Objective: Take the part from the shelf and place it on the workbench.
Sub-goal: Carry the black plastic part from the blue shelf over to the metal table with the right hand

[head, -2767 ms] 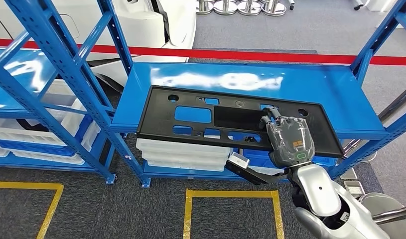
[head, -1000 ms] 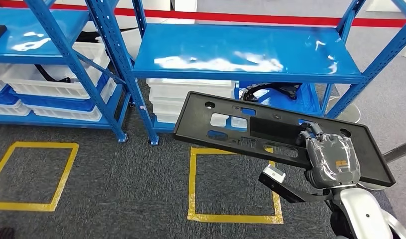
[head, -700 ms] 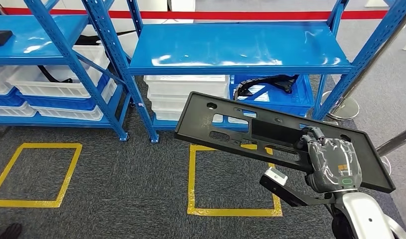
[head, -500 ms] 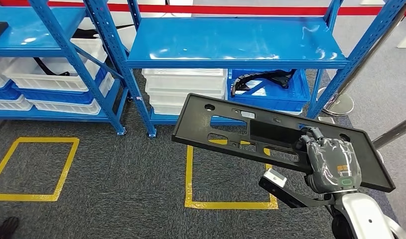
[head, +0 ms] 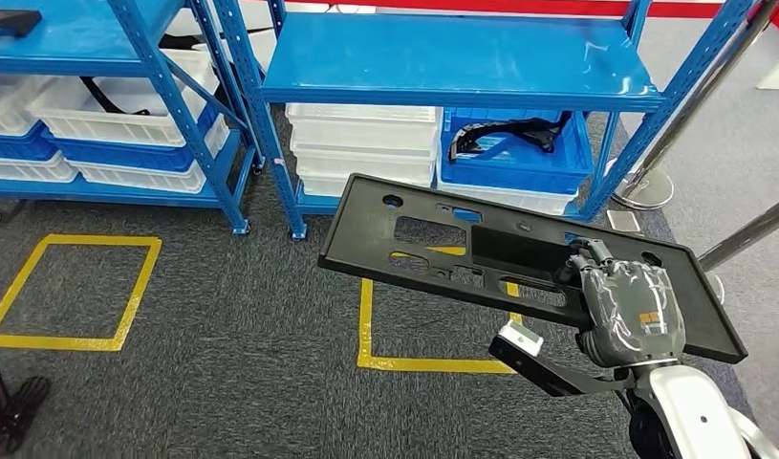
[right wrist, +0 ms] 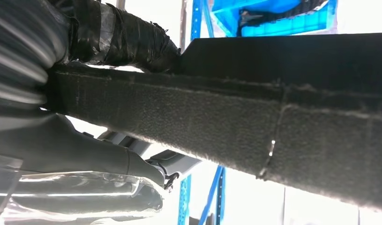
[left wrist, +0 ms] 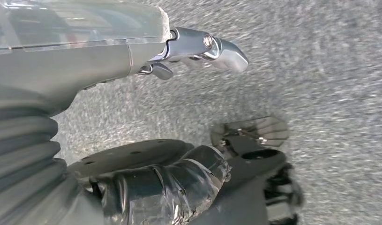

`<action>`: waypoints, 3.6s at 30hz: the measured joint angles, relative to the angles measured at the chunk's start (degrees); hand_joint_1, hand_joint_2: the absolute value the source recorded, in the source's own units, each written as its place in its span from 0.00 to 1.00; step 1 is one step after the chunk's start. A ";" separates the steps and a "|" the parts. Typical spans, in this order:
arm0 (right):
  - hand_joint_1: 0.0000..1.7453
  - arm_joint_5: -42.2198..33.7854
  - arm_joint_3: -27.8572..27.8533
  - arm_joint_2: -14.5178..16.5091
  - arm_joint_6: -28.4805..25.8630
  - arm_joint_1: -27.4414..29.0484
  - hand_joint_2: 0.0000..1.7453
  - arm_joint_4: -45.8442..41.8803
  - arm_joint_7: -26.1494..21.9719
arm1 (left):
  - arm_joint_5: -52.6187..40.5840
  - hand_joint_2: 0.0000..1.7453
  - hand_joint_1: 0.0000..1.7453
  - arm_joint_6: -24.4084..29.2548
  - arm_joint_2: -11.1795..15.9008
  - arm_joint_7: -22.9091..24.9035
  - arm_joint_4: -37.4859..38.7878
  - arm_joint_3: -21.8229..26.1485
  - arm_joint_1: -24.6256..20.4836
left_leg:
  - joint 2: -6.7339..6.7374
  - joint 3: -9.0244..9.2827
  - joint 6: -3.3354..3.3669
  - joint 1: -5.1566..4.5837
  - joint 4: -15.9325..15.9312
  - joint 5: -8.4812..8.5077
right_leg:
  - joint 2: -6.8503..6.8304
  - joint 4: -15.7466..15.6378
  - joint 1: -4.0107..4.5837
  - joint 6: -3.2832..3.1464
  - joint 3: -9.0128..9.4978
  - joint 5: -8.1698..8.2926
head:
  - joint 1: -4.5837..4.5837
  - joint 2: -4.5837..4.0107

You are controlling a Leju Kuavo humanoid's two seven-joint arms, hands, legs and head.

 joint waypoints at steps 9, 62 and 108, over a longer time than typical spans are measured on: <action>1.00 -0.23 0.26 0.17 0.72 -0.23 1.00 -0.14 0.08 | -0.07 1.00 0.00 0.11 0.41 0.19 -0.07 -0.09 0.49 | 0.60 -5.19 -2.72 0.61 14.06 -9.47 | -4.00 -4.45 -0.08 -3.04 -1.54 1.71 | -0.38 0.00; 1.00 -1.73 0.15 -0.74 -0.03 0.24 1.00 -0.54 0.67 | -0.89 1.00 0.00 -0.75 -0.28 -3.73 -0.42 -0.26 0.70 | -4.93 3.88 0.61 -0.39 -0.05 -2.65 | 1.54 -3.97 1.53 -3.02 -1.72 2.70 | -0.02 0.00; 1.00 -2.15 -3.42 -2.09 -1.55 2.09 1.00 -3.39 0.81 | -2.09 1.00 0.00 -0.91 0.28 -3.80 -0.39 -1.78 0.65 | 5.14 3.53 -1.25 0.43 0.91 -3.75 | -8.54 -5.26 1.31 -1.78 -0.84 2.21 | 0.46 0.00</action>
